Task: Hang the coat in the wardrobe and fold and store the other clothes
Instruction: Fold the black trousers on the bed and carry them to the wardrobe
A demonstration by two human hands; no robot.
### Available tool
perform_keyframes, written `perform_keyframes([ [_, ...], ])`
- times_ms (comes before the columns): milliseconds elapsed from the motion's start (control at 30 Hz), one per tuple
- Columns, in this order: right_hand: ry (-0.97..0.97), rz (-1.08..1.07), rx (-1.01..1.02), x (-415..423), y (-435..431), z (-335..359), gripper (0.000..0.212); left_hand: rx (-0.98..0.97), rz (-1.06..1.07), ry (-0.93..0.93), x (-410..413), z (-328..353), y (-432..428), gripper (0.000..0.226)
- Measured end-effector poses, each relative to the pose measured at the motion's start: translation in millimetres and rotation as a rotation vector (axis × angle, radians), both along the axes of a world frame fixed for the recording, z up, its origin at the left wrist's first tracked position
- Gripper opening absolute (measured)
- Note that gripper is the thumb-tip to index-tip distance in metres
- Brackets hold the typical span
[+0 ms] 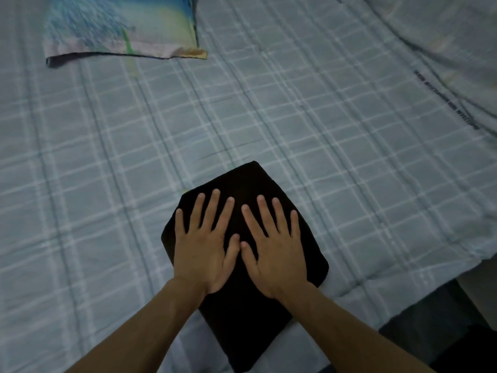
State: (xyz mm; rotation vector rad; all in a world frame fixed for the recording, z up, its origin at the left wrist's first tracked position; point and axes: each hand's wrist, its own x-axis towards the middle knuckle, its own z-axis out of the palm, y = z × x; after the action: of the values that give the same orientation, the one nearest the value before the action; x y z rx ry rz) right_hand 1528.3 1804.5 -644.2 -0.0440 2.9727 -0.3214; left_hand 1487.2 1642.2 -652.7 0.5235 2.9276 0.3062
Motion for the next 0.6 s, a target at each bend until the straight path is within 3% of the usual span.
perform_keyframes([
  [600, 0.022, -0.002, 0.036, 0, 0, 4, 0.066, 0.055, 0.031, 0.041, 12, 4, -5, 0.066],
])
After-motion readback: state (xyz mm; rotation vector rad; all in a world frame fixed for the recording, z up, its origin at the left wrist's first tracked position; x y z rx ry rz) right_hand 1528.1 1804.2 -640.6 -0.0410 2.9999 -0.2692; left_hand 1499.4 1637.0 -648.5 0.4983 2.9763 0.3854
